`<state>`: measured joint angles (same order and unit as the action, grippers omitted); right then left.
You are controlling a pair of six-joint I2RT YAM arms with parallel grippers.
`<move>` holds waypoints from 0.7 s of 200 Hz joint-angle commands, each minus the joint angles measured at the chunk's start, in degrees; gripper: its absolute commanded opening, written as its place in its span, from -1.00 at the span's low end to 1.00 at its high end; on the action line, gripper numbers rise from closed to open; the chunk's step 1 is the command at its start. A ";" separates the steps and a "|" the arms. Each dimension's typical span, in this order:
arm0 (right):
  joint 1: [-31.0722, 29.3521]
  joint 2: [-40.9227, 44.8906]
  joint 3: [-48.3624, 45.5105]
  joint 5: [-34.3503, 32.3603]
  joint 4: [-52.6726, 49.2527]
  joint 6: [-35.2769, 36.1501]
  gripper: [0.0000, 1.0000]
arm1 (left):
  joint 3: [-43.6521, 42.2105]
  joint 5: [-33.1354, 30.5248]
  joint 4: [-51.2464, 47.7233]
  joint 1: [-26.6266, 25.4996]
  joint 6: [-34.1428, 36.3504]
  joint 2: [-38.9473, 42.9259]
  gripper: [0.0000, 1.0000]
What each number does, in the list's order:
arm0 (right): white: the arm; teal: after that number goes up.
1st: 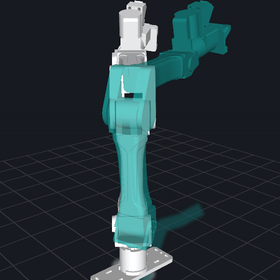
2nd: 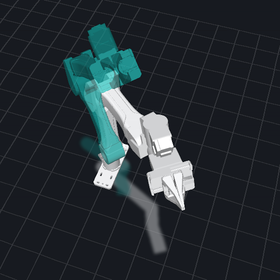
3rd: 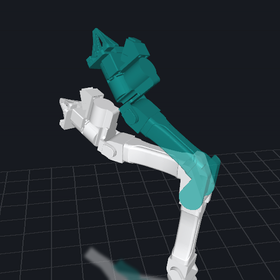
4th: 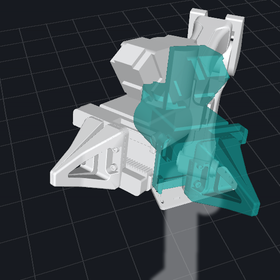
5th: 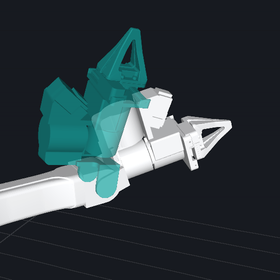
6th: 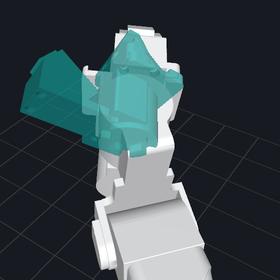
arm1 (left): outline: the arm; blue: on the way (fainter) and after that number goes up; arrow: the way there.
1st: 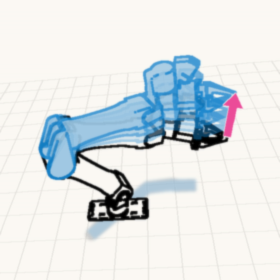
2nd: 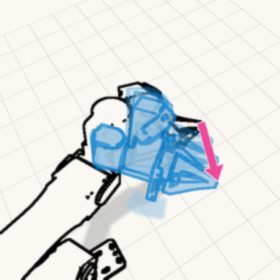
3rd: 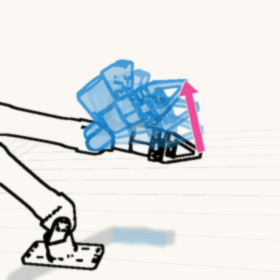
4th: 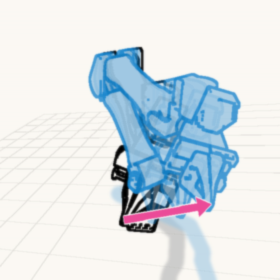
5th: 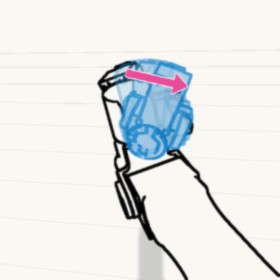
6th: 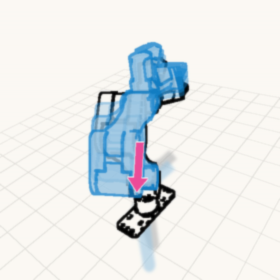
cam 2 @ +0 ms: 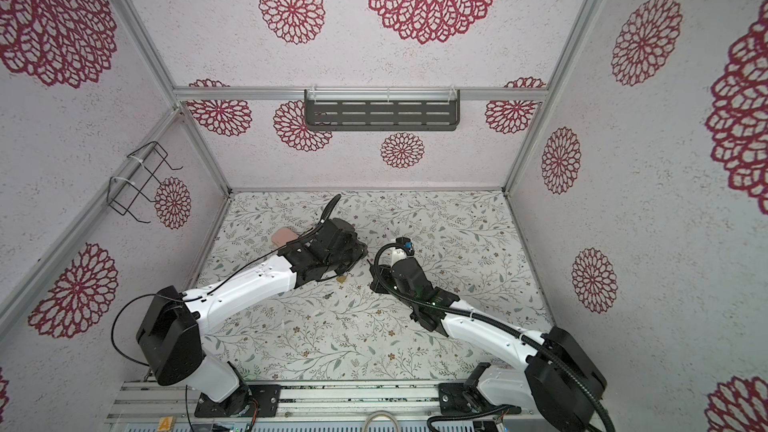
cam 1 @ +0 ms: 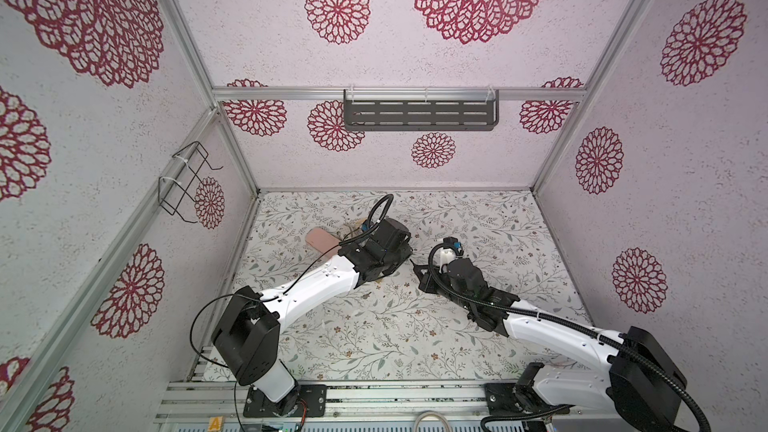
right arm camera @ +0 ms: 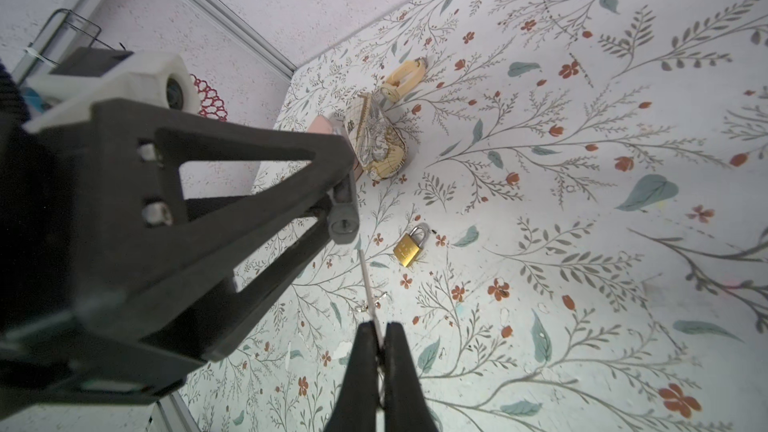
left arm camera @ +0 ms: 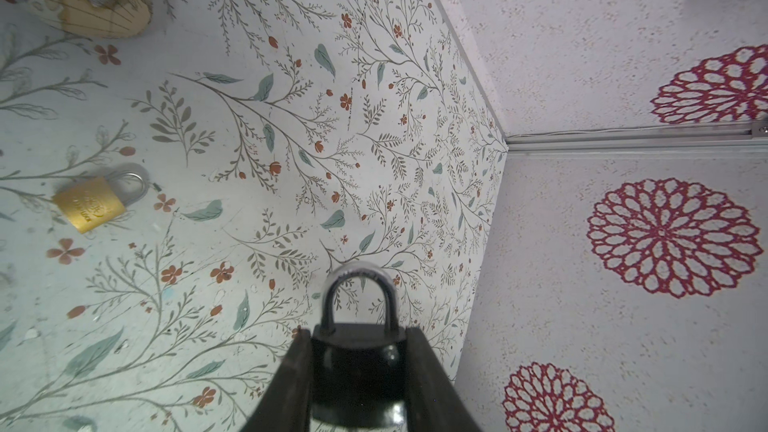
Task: Unlock with the key
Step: 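Lift the black padlock with the left gripper while the right gripper moves toward it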
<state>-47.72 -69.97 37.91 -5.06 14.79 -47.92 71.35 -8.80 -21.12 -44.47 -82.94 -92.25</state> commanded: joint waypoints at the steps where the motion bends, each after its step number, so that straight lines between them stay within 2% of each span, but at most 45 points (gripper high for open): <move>1: -0.56 -0.11 1.82 -2.10 4.25 -1.01 -1.00 | 0.01 -2.09 0.37 0.00 -1.13 2.05 -1.00; 140: -0.66 -2.62 3.57 -1.99 6.30 -1.05 -1.00 | -1.30 -2.27 1.20 -0.43 -1.62 2.69 -1.00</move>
<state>-47.94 -72.55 38.72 -6.31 18.26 -48.71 70.43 -9.78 -21.26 -44.62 -84.09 -91.39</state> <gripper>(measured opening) 0.055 0.342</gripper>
